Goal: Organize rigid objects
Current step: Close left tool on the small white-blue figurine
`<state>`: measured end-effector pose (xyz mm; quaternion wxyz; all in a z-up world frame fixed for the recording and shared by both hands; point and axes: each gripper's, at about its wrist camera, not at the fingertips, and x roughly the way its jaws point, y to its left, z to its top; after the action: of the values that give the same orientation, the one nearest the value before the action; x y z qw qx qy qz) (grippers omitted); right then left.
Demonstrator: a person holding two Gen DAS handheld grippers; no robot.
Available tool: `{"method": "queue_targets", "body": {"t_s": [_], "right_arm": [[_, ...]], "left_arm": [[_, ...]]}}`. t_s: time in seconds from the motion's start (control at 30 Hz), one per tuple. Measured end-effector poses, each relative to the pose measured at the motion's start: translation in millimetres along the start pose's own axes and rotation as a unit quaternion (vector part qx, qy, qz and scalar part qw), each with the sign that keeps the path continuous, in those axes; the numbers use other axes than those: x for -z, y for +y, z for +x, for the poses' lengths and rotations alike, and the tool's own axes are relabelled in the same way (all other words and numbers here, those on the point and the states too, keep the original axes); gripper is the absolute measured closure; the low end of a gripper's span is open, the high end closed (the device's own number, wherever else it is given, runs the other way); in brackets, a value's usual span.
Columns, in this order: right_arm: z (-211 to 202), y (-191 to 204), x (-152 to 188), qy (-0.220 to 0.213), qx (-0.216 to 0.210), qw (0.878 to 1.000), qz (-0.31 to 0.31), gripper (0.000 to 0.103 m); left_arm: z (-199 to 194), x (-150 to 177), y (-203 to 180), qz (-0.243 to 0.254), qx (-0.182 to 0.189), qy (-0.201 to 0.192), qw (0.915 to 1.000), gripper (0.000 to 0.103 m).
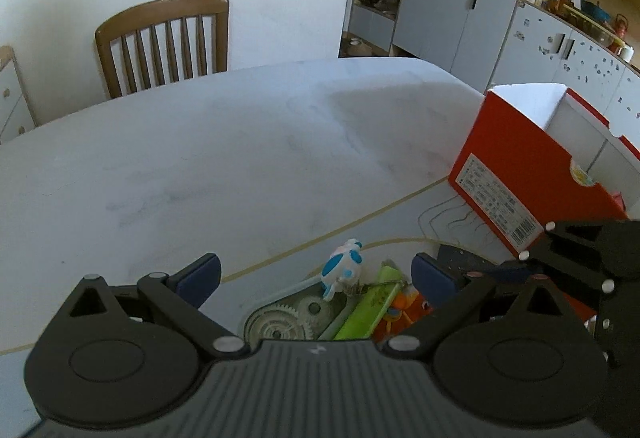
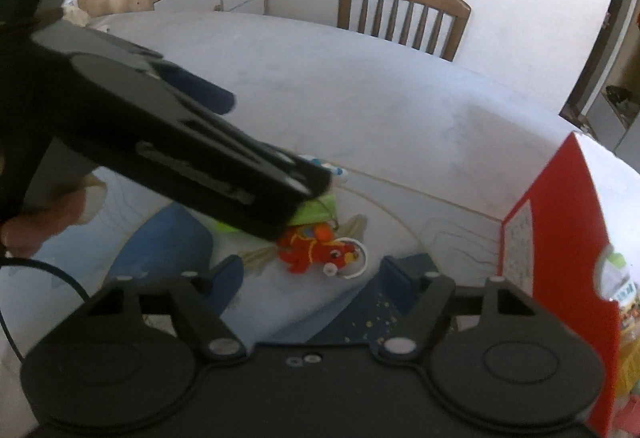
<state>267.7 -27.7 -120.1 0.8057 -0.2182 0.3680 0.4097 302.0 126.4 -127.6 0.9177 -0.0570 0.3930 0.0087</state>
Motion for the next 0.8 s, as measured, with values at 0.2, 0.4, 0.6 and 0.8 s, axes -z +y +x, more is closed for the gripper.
{"method": "queue_targets", "body": {"t_s": [0.2, 0.4, 0.6, 0.8], "right_arm": [[9.6, -0.9, -1.2, 0.002, -0.002, 1.0, 0.0, 0.036], [14.3, -3.5, 0.0, 0.003, -0.004, 1.0, 0.002, 0.044], [18.0, -4.0, 1.7, 0.005, -0.005, 1.0, 0.0, 0.046], [18.8, -3.8, 1.1, 0.002, -0.005, 1.0, 0.002, 0.048]], "left_arm": [[14.0, -8.3, 1.5, -0.012, 0.008, 0.017, 0.9997, 0.024], [20.2, -8.6, 0.4, -0.014, 0.021, 0.029, 0.9992, 0.051], [20.8, -6.5, -0.7, -0.008, 0.028, 0.03, 0.9991, 0.067], [20.8, -4.4, -3.1, 0.001, 0.037, 0.032, 0.9988, 0.078]]}}
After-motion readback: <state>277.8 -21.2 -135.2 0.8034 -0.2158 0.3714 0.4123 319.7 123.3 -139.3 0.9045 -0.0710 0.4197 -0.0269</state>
